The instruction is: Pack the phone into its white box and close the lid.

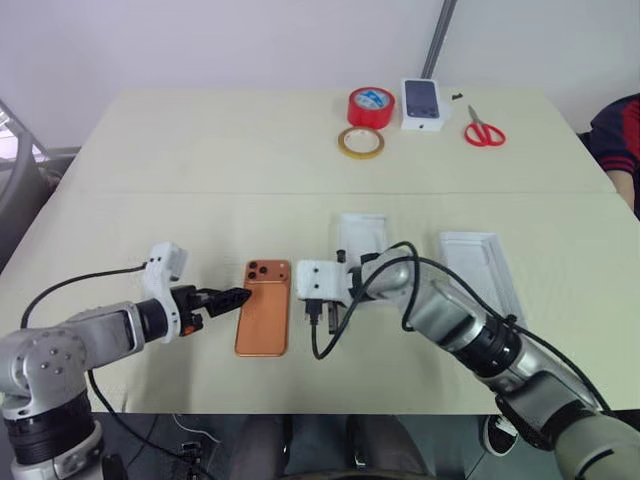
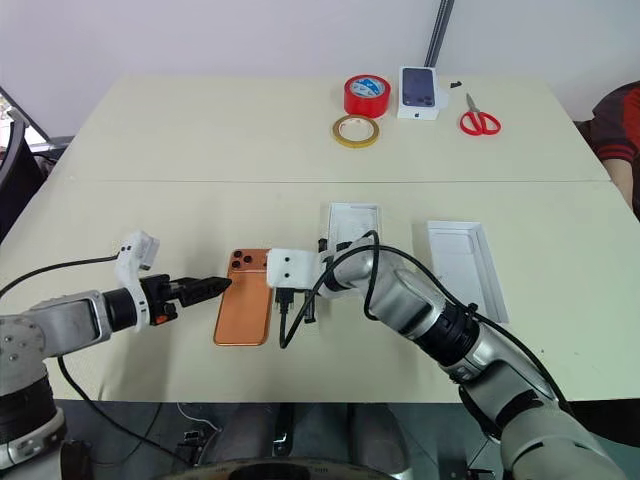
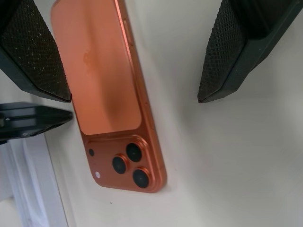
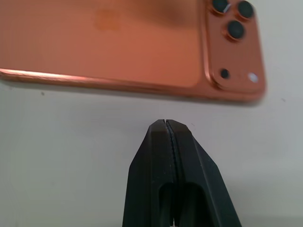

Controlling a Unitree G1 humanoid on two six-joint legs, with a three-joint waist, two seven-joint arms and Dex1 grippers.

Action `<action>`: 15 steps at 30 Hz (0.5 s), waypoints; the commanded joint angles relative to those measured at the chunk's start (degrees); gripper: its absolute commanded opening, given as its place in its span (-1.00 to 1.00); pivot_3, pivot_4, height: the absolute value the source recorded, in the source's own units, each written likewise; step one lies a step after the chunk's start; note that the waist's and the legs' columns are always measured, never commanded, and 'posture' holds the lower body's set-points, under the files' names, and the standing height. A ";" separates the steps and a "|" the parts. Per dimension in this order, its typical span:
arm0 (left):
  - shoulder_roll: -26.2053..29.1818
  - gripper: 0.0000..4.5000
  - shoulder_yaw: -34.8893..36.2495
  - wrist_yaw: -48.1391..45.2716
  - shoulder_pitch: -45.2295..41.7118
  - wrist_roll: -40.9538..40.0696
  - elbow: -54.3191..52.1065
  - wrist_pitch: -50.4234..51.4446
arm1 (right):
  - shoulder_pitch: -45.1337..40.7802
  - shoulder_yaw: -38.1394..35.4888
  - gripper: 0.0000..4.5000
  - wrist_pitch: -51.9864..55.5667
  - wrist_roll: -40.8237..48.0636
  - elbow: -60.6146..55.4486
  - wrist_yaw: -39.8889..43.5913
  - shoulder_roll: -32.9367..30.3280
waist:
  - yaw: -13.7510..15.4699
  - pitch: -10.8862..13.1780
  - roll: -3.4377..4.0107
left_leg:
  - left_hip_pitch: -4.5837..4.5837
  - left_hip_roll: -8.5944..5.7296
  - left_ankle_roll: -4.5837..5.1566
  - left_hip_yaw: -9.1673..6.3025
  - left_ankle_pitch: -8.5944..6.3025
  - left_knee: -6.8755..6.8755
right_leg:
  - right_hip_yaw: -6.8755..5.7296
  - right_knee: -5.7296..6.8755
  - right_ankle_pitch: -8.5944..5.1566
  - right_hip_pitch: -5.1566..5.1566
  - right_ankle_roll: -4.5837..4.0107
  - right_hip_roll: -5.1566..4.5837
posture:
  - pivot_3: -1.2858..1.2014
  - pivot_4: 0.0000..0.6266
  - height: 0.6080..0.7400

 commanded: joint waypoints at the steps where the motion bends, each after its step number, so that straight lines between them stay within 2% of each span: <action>1: -2.91 0.99 -3.98 2.96 2.48 -4.22 -0.80 2.96 | -1.66 1.68 -1.00 -2.50 -1.80 1.41 0.91 1.35 | 0.05 -0.06 0.01 | 0.01 0.00 0.00 0.00 0.00 0.00 | 0.00 -0.01 0.00 0.02 0.00 -0.01 | 0.03 -0.52 1.00; 8: -6.16 0.99 -5.55 9.63 2.66 -11.67 -1.02 2.96 | -1.50 1.47 -1.00 -3.93 -3.52 2.92 1.53 3.37 | 0.24 -0.35 0.03 | 0.05 -0.04 -0.01 -0.01 0.00 0.00 | -0.02 -0.03 0.00 0.09 0.00 -0.06 | 0.03 -0.52 1.00; 15: -9.01 0.99 -4.00 17.35 0.61 -21.19 1.88 2.53 | -0.74 0.51 -1.00 -3.55 -3.75 3.26 1.36 4.21 | 0.42 -0.43 0.04 | 0.07 -0.06 0.00 -0.05 -0.01 0.01 | -0.04 -0.04 0.00 0.12 0.00 -0.07 | 0.03 -0.52 1.00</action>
